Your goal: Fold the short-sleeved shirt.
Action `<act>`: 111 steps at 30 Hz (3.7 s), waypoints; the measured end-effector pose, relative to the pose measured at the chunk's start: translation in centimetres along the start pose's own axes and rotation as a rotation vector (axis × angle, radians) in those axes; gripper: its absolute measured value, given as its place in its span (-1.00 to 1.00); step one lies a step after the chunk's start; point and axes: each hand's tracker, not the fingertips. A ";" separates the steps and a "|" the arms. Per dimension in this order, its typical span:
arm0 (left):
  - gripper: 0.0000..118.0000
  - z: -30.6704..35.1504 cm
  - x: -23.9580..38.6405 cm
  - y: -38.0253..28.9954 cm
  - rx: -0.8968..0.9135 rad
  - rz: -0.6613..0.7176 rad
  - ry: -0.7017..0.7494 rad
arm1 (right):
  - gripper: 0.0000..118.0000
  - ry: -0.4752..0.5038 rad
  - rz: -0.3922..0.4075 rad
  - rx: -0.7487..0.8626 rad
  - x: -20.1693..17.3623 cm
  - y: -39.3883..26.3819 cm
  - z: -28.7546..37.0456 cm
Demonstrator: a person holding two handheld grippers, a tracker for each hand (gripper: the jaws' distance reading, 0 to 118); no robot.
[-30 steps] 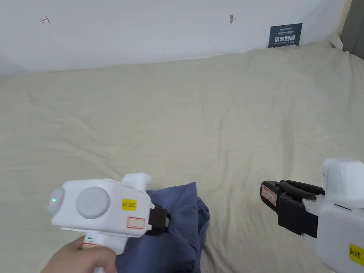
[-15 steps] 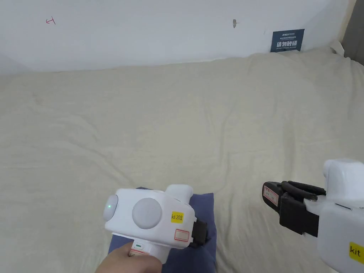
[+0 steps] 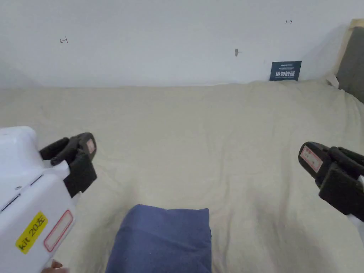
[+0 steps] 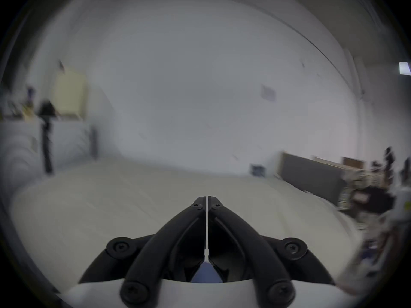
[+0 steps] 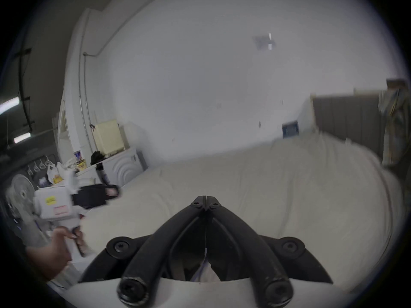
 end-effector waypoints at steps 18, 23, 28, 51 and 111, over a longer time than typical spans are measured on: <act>-0.98 -0.2 -0.2 -5.5 -0.030 -0.136 0.129 | -1.00 -0.235 0.113 0.041 1.4 -4.9 0.1; -0.98 -0.6 -0.9 -5.4 -0.031 -0.108 0.146 | -1.00 -0.267 0.077 0.053 1.8 -4.4 0.0; -0.98 -0.9 -2.5 -4.4 -0.061 -0.078 0.095 | -1.00 -0.221 0.079 0.103 1.0 -2.2 -0.9; -0.50 -11.8 -15.1 -13.5 -0.965 0.642 -0.415 | -1.00 0.236 0.288 -1.269 -6.5 -17.4 -21.4; -0.50 -14.9 -39.6 -5.5 -1.253 -0.121 0.337 | -1.00 0.246 0.073 -0.914 -9.6 -11.4 -15.5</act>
